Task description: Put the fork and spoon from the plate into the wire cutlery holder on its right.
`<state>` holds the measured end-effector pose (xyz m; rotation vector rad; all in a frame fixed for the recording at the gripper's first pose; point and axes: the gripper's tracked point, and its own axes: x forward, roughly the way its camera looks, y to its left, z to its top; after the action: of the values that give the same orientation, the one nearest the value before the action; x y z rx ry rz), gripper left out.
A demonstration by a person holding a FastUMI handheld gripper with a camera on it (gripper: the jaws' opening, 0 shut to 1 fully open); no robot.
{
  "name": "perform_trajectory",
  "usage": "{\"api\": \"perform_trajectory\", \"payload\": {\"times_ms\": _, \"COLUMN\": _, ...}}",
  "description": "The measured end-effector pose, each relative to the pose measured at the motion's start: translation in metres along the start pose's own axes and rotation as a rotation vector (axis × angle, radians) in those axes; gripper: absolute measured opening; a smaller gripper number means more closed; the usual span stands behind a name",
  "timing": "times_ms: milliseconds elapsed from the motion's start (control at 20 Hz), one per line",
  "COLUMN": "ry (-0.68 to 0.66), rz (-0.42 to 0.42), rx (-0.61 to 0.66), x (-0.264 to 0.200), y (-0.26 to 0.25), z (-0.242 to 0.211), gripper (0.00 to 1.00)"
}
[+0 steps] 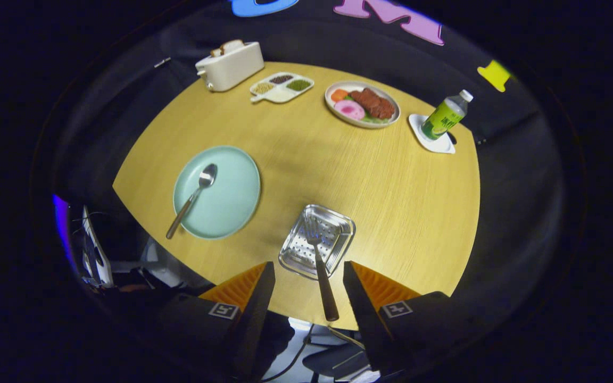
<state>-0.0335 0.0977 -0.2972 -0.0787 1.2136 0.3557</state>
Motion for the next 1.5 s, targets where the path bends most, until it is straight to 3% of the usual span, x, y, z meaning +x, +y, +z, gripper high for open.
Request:
{"api": "perform_trajectory", "payload": {"times_ms": 50, "ry": -0.065, "rz": 0.002, "rx": 0.018, "x": -0.003, "y": 0.012, "z": 0.007, "gripper": 0.87}}
{"api": "perform_trajectory", "payload": {"times_ms": 200, "ry": -0.217, "rz": 0.049, "rx": 0.091, "x": -0.009, "y": 0.059, "z": 0.031, "gripper": 0.89}}
{"api": "perform_trajectory", "payload": {"times_ms": 400, "ry": -0.315, "rz": 0.095, "rx": 0.128, "x": 0.003, "y": 0.116, "z": 0.048, "gripper": 0.89}}
{"api": "perform_trajectory", "payload": {"times_ms": 650, "ry": -0.254, "rz": 0.163, "rx": 0.128, "x": 0.04, "y": 0.173, "z": 0.044, "gripper": 0.89}}
{"api": "perform_trajectory", "payload": {"times_ms": 1100, "ry": -0.052, "rz": 0.147, "rx": 0.122, "x": 0.129, "y": 0.213, "z": 0.014, "gripper": 0.88}}
{"api": "perform_trajectory", "payload": {"times_ms": 1450, "ry": 0.065, "rz": 0.07, "rx": 0.083, "x": 0.166, "y": 0.215, "z": -0.003, "gripper": 0.58}}
{"api": "perform_trajectory", "payload": {"times_ms": 1500, "ry": 0.092, "rz": 0.056, "rx": 0.079, "x": 0.17, "y": 0.213, "z": -0.01, "gripper": 0.48}}
